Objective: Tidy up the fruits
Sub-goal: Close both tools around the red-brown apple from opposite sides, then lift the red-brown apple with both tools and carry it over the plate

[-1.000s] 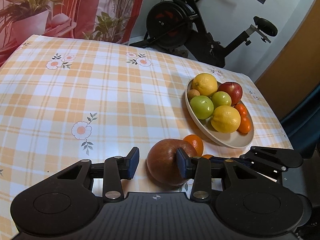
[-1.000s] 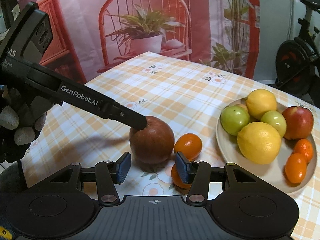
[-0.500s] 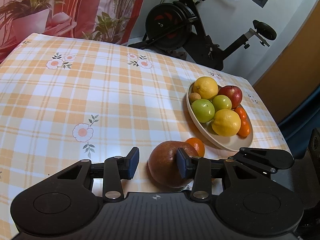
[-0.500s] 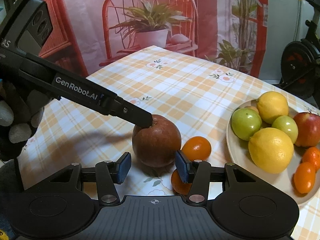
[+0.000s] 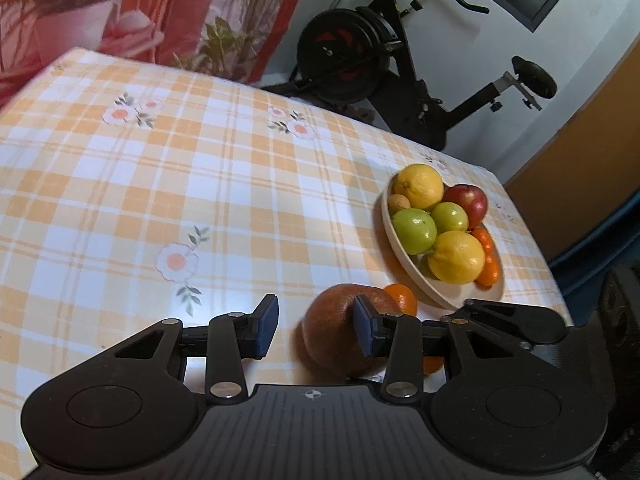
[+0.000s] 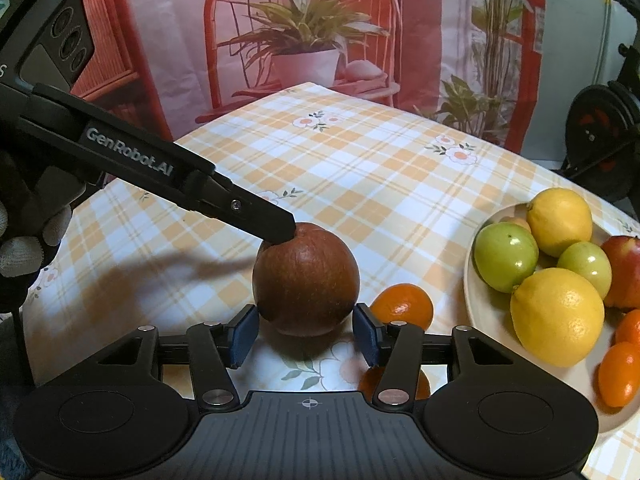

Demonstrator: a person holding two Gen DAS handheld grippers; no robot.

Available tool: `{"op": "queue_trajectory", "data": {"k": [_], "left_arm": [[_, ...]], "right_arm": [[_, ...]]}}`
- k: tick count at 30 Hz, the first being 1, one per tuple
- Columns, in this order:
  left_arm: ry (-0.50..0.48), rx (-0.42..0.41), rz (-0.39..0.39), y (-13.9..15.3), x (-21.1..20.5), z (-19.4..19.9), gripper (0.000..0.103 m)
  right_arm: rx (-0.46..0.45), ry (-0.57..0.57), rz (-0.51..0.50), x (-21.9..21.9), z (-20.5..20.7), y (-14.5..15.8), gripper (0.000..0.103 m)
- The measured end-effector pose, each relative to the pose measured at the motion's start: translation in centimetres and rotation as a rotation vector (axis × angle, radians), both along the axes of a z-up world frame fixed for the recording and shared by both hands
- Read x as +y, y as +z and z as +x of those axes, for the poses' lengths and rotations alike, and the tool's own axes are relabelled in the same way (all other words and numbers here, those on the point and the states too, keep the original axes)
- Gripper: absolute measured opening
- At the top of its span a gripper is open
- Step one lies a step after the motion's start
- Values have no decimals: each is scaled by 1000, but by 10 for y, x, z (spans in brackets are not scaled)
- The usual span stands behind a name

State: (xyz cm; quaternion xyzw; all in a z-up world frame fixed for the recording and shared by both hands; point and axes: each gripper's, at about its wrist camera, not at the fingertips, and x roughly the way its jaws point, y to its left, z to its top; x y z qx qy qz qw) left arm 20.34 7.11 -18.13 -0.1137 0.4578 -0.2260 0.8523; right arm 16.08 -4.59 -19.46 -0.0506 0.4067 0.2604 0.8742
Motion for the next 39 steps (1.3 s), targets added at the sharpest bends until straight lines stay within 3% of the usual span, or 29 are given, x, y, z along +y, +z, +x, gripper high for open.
{"op": "queue_trajectory", "data": {"k": [9, 26, 32, 39], "left_arm": [[-16, 61, -81, -12, 3, 7, 43], [-17, 48, -62, -10, -1, 9, 43], [-32, 30, -47, -3, -7, 5, 36], [-55, 14, -33, 6, -18, 0, 36]], "right_arm": [[17, -9, 11, -2, 3, -7, 48], [-22, -14, 9, -1, 2, -5, 51], [-36, -18, 43, -8, -5, -3, 51], [-57, -43, 81, -20, -14, 3, 50]]}}
